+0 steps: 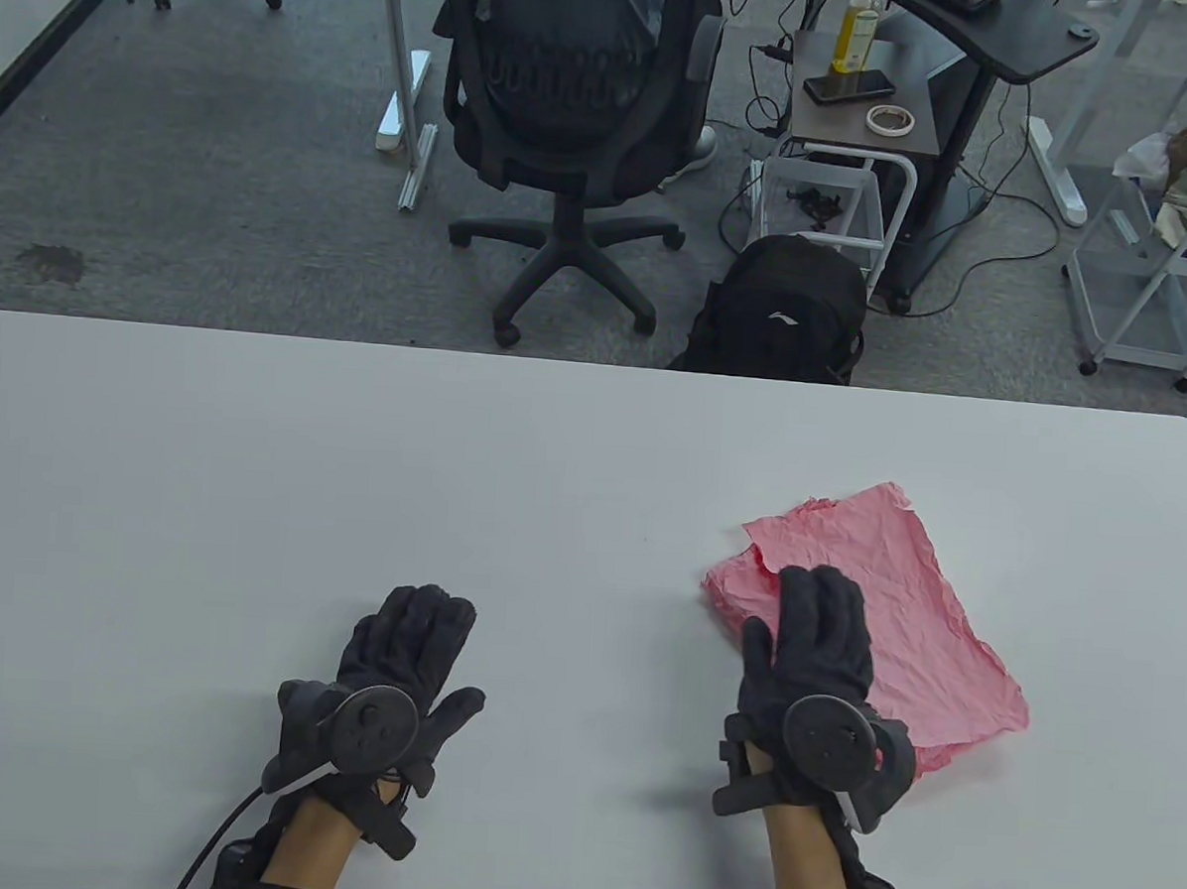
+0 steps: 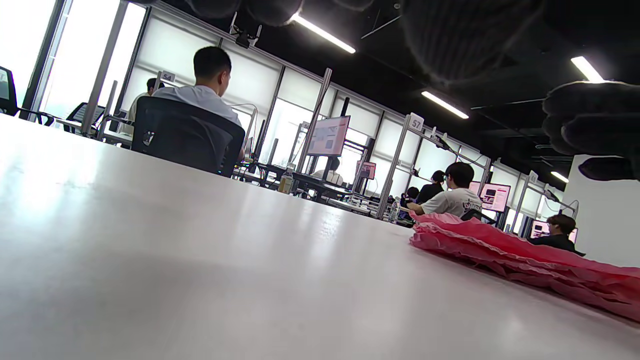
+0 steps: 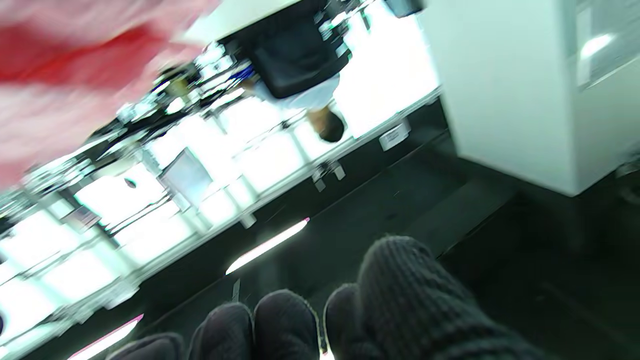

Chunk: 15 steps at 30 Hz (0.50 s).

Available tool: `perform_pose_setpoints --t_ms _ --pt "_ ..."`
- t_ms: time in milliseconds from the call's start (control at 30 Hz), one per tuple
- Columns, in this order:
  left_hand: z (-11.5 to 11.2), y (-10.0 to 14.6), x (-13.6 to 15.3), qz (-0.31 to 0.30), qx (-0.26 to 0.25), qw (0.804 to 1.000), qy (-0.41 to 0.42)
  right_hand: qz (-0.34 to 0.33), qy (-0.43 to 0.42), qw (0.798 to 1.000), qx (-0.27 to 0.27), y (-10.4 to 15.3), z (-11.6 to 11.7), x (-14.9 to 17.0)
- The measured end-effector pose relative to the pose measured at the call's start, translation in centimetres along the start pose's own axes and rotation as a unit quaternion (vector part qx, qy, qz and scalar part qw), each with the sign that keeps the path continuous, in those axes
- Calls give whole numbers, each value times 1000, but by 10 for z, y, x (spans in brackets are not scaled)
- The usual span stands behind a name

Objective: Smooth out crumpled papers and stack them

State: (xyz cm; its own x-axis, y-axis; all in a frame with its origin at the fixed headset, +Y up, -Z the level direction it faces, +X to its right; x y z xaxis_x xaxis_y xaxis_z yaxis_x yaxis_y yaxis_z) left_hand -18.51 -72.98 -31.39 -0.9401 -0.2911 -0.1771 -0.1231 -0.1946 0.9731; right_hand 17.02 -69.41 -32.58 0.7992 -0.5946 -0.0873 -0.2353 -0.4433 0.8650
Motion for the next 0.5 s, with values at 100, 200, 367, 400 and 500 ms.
perform_pose_setpoints --t_ms 100,200,367,400,500 --pt "3 0 3 3 -14 1000 4 -43 -34 996 -66 8 21 -20" --pt "4 -1 6 4 -16 1000 13 -86 -67 987 -122 14 35 -34" --pt "7 1 8 -5 -21 999 39 -117 -109 970 -183 22 52 -42" --pt "7 1 8 -8 -20 999 47 -117 -120 966 -198 23 55 -41" --pt "4 0 8 -21 2 996 89 -112 -140 959 -220 24 61 -39"
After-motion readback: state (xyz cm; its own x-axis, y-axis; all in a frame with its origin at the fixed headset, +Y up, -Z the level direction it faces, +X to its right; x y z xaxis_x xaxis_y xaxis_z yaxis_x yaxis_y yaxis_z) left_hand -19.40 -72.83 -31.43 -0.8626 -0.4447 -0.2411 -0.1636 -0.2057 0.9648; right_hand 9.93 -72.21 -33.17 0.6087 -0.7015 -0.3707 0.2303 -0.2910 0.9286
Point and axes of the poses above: the tracker on the back of each hand, its own x axis roughly to the little-finger side, its own y axis roughly from the fingertips to the wrist, z = x × y, the point moved 4 cm from there along -y, roughly from the wrist to the fingertips, and after that the axes turned 13 degrees about z, right-handed, at the moved point
